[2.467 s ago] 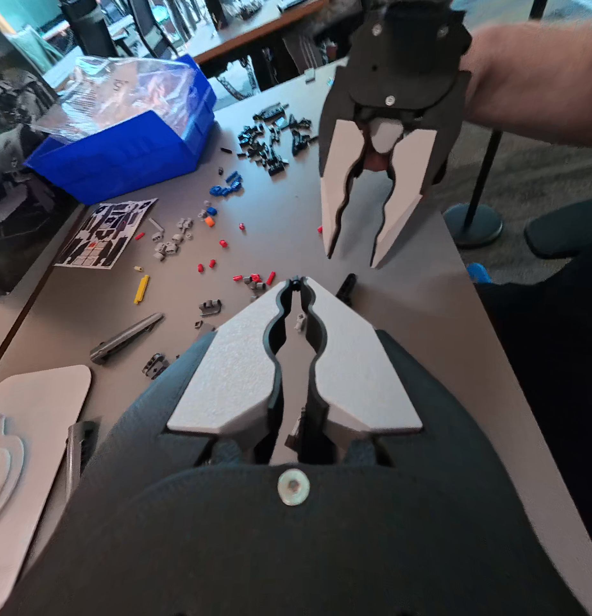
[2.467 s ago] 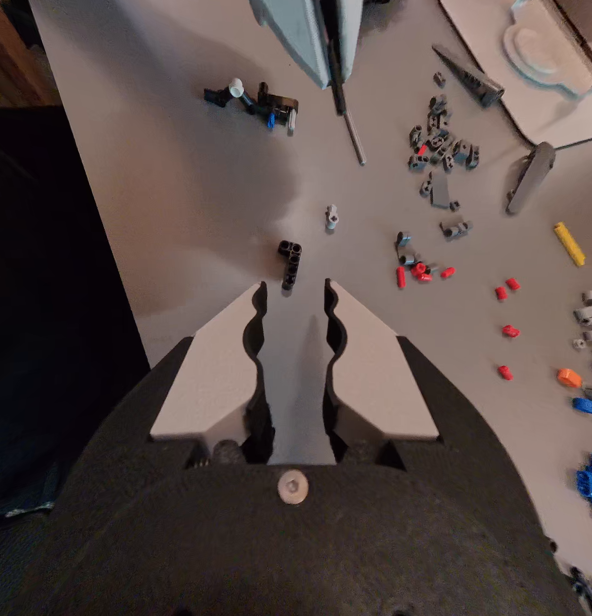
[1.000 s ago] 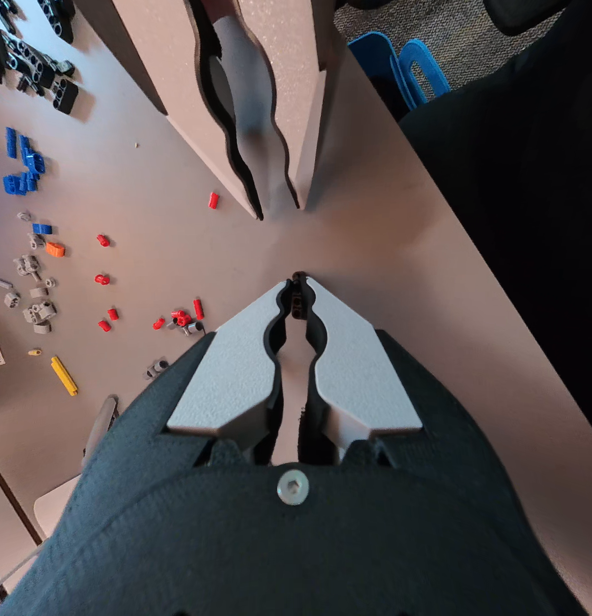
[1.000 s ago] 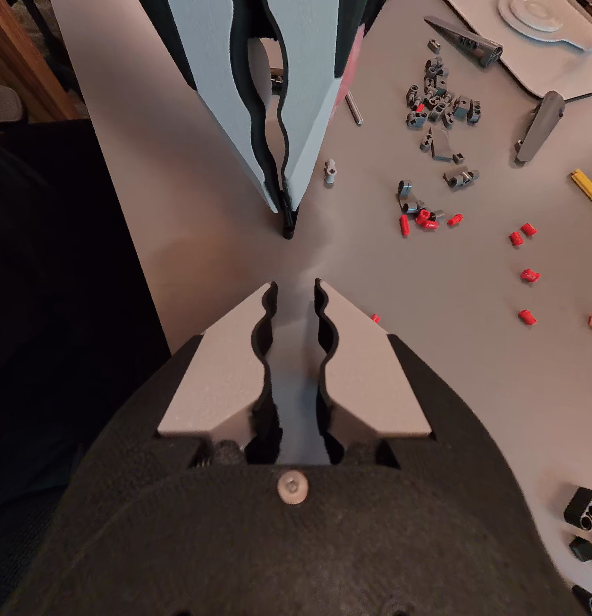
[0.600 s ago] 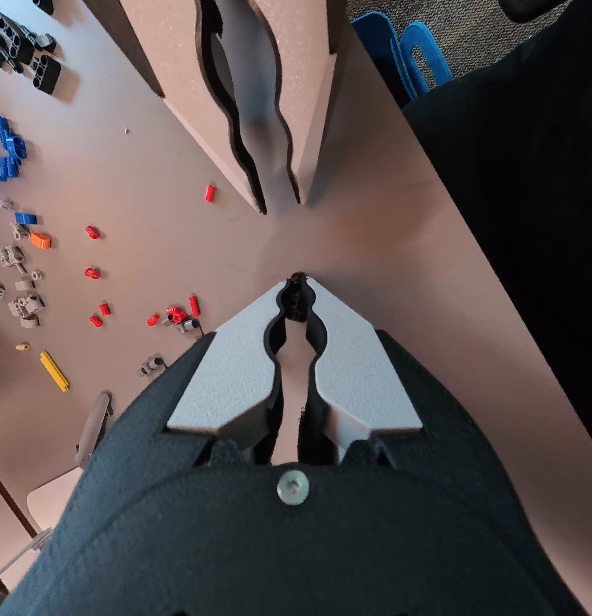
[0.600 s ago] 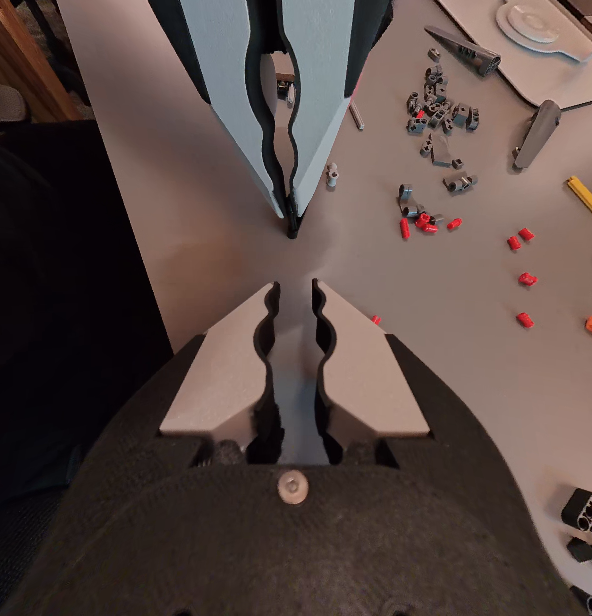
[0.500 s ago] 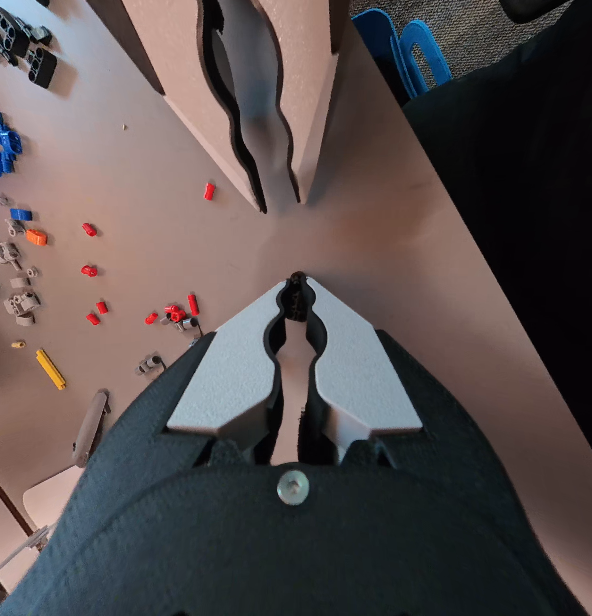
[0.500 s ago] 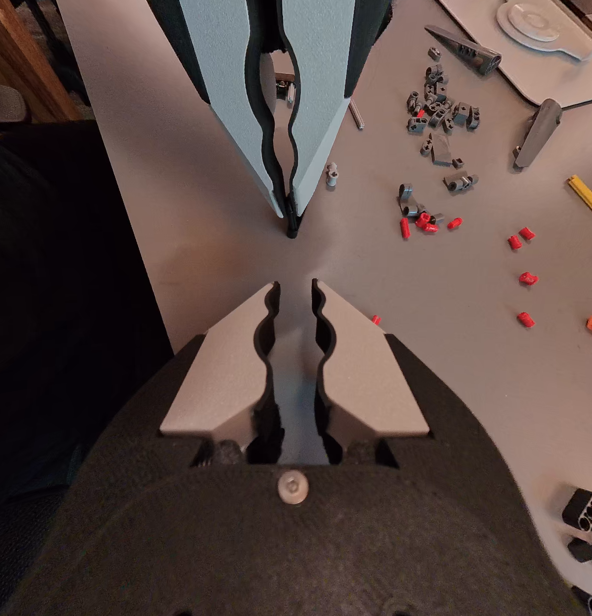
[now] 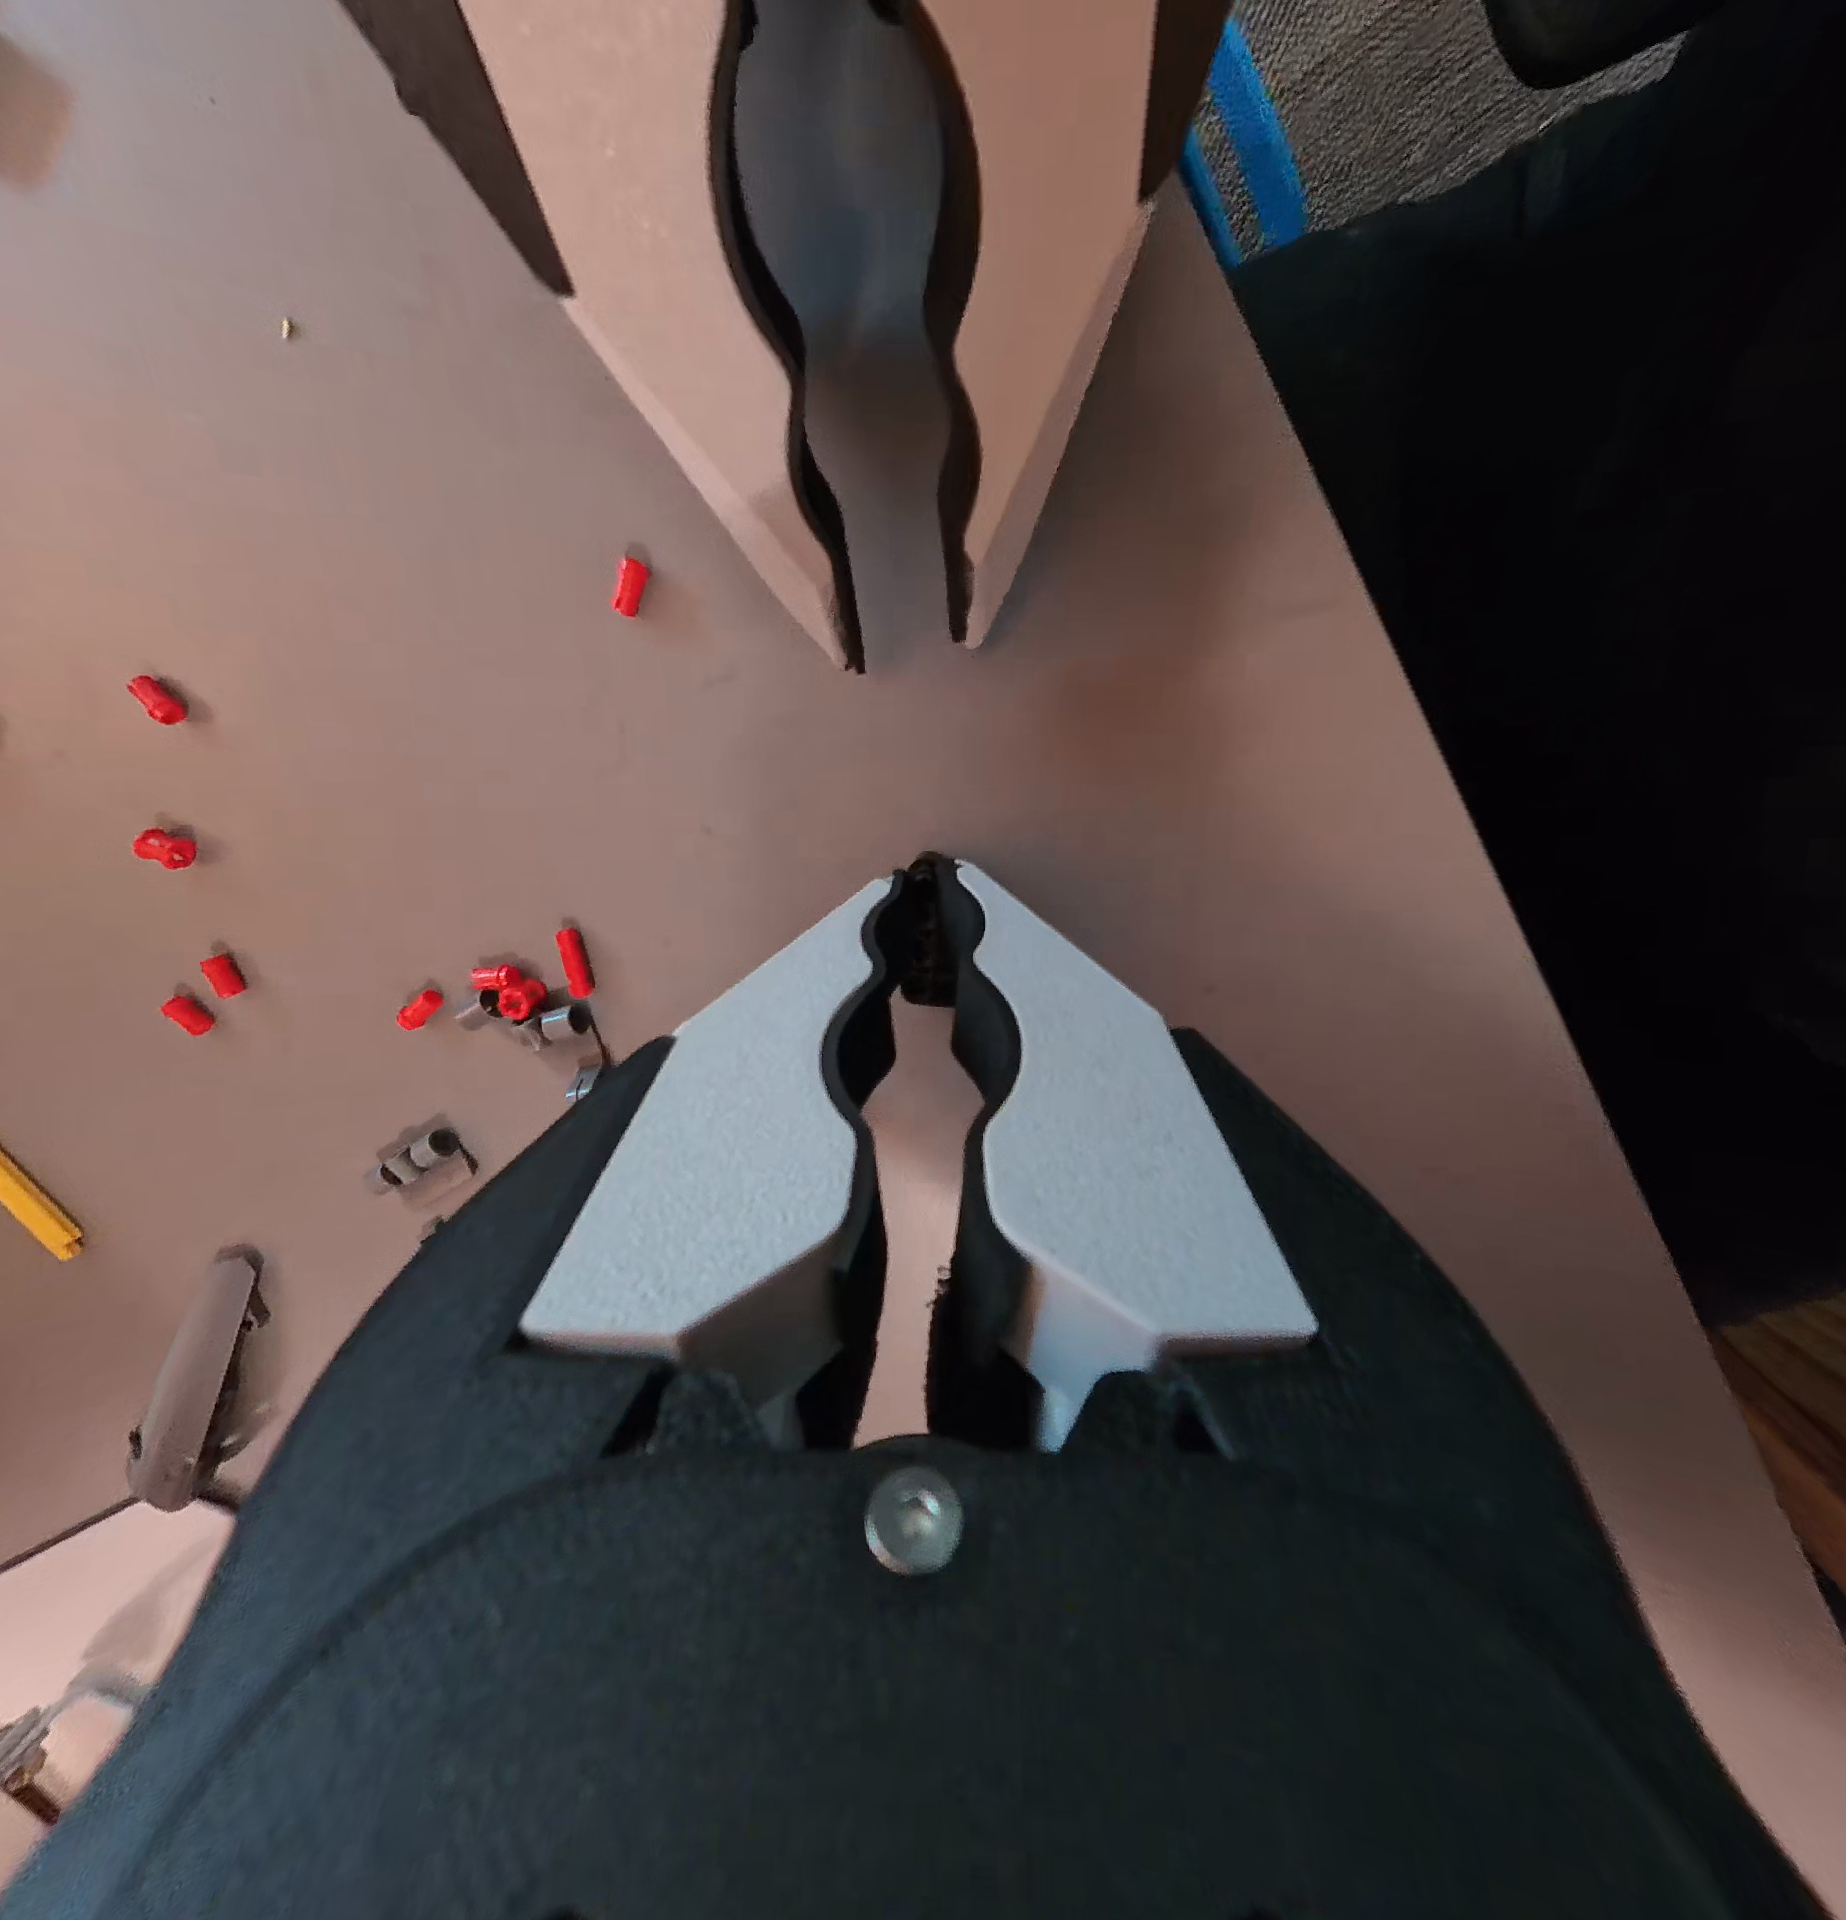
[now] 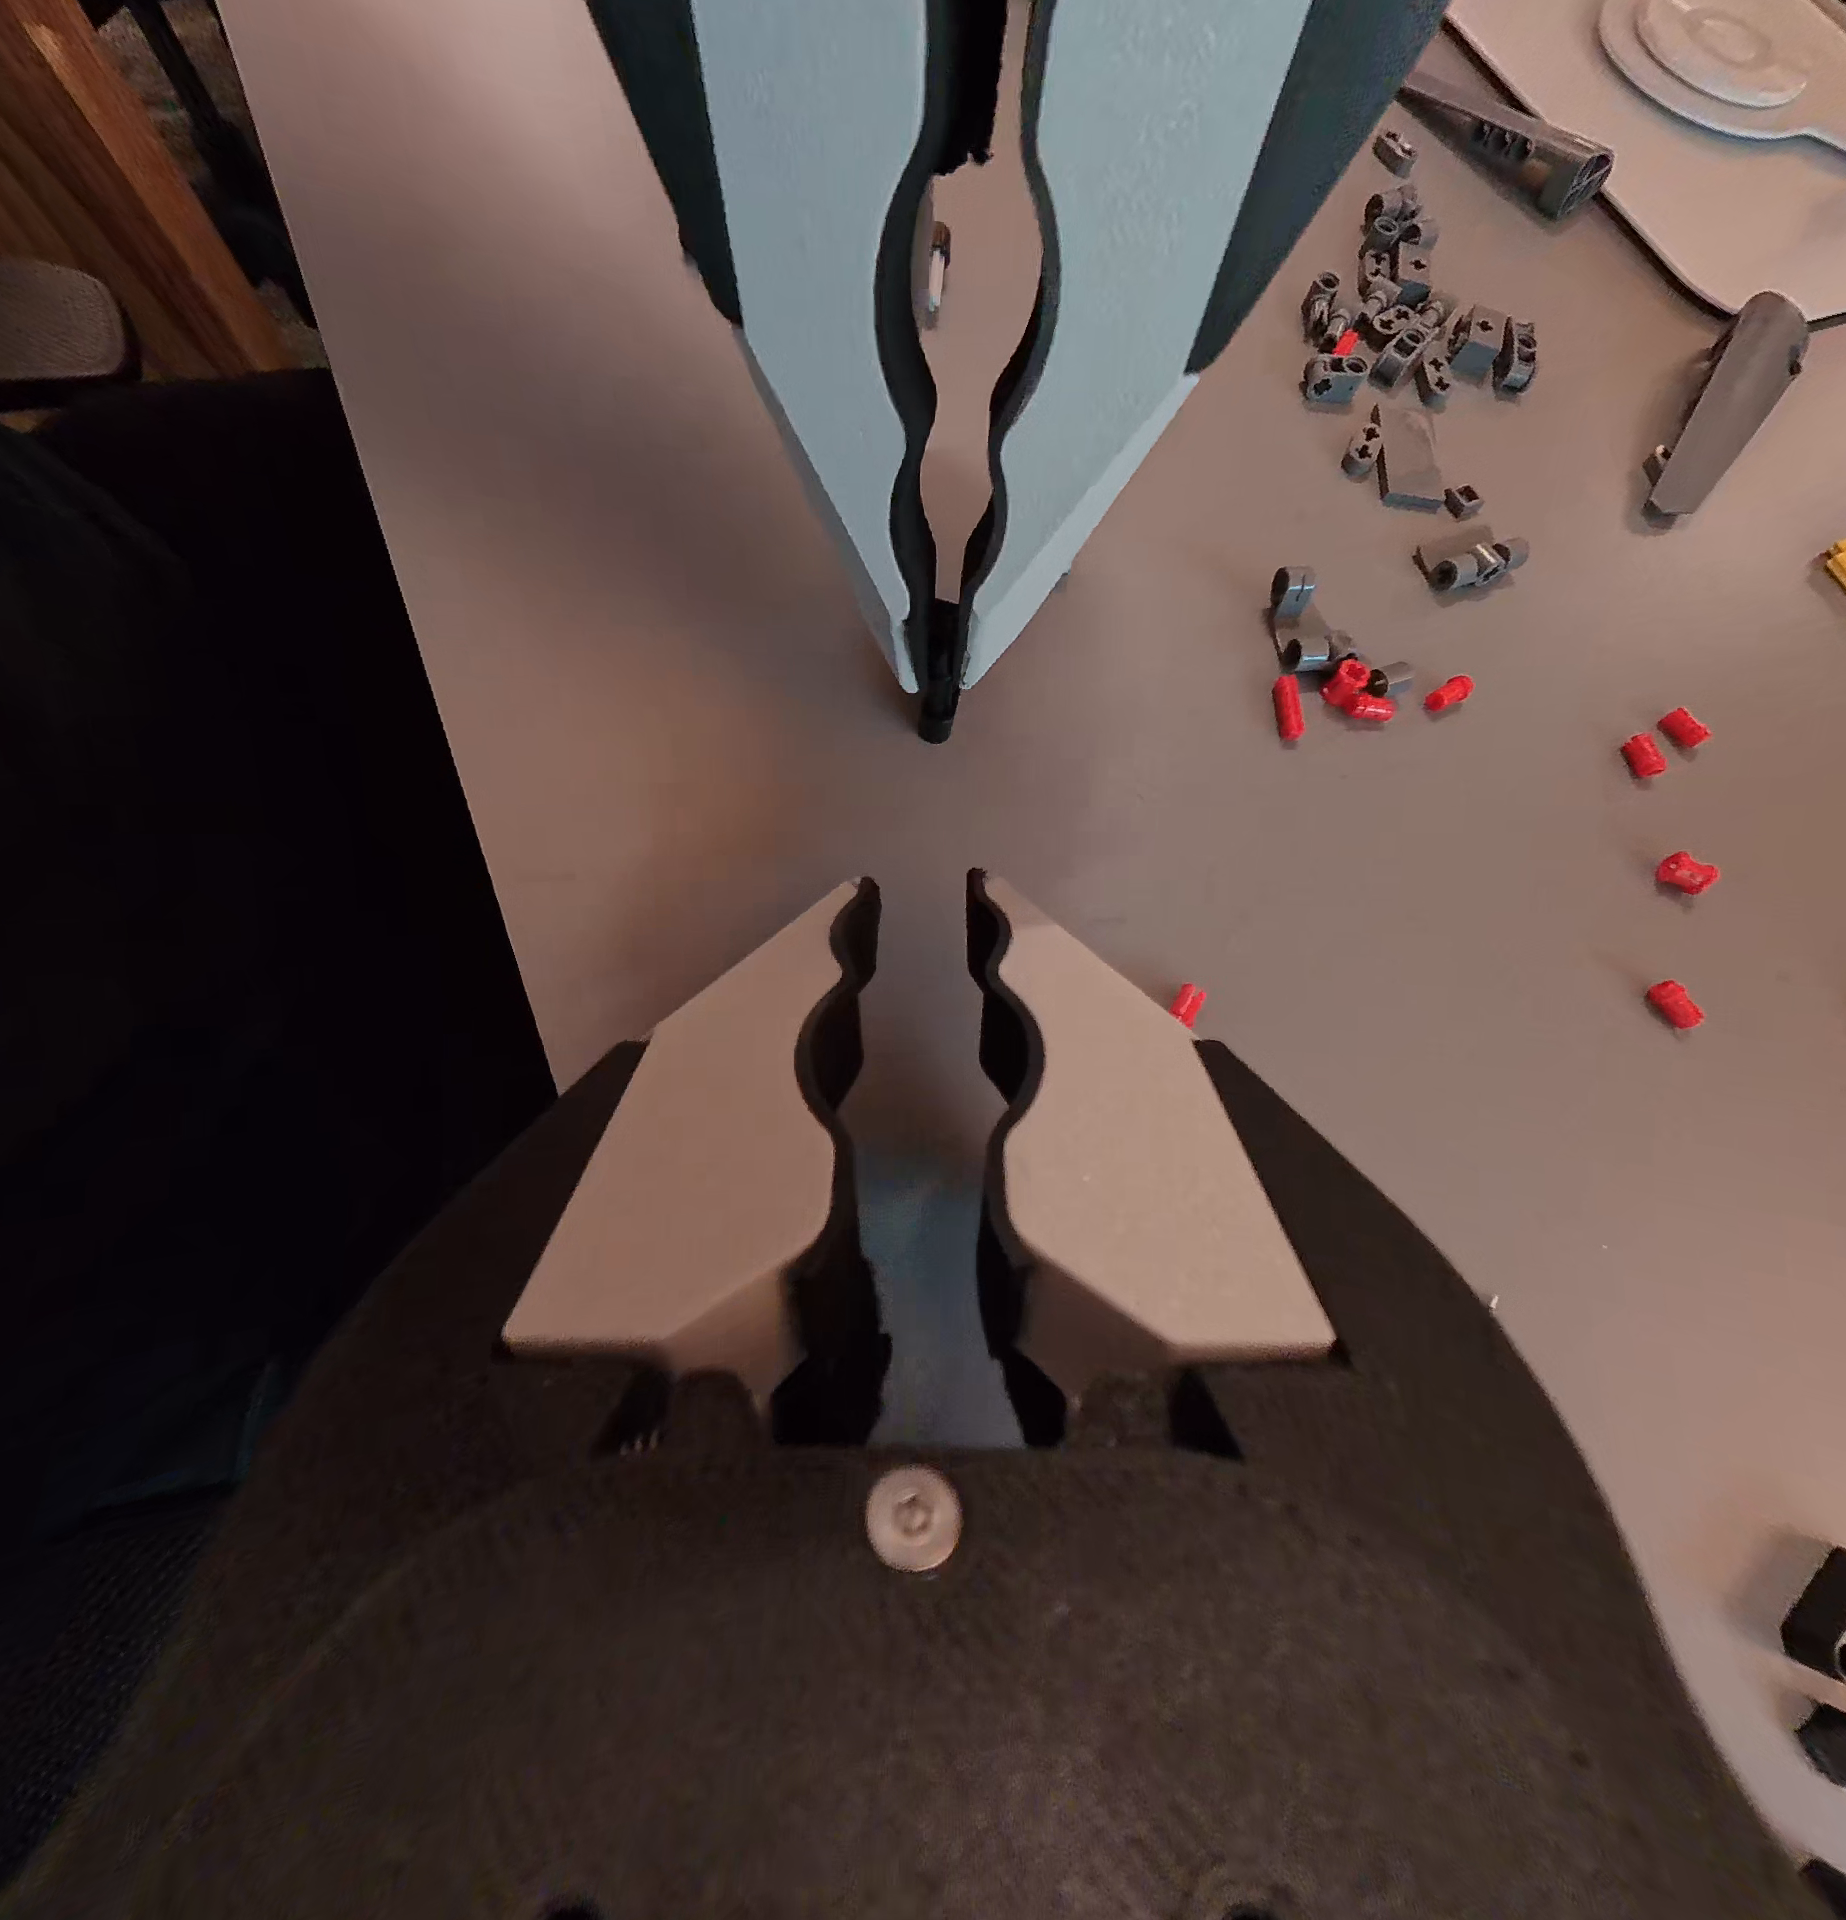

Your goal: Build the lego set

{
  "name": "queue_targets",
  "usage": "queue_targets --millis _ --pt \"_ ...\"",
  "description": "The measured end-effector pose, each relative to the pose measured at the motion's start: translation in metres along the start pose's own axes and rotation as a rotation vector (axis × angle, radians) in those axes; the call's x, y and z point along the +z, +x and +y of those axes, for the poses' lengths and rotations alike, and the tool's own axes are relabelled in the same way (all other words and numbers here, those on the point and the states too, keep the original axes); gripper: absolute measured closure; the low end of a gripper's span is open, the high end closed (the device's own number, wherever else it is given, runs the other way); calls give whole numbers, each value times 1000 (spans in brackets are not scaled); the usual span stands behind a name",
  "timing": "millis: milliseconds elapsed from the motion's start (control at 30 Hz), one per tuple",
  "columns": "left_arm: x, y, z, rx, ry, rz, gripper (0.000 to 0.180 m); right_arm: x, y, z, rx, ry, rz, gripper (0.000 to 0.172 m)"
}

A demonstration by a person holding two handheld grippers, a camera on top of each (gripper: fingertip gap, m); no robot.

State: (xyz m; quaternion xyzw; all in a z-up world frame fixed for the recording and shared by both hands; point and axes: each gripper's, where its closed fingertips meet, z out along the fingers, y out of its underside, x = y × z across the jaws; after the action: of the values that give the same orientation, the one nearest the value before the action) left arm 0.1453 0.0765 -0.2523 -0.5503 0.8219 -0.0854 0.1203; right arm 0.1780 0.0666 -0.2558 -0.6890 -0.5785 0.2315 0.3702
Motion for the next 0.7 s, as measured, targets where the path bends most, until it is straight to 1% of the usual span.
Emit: queue_targets --millis 33,367,700 --pt "0 0 0 -12 11 12 179 0 0 0 0 0 -2 158" --pt "3 -1 1 -76 95 52 179 -2 -1 1 6 4 -18 158" --pt "6 -1 1 -91 148 22 178 -1 -1 1 13 -2 -21 157"
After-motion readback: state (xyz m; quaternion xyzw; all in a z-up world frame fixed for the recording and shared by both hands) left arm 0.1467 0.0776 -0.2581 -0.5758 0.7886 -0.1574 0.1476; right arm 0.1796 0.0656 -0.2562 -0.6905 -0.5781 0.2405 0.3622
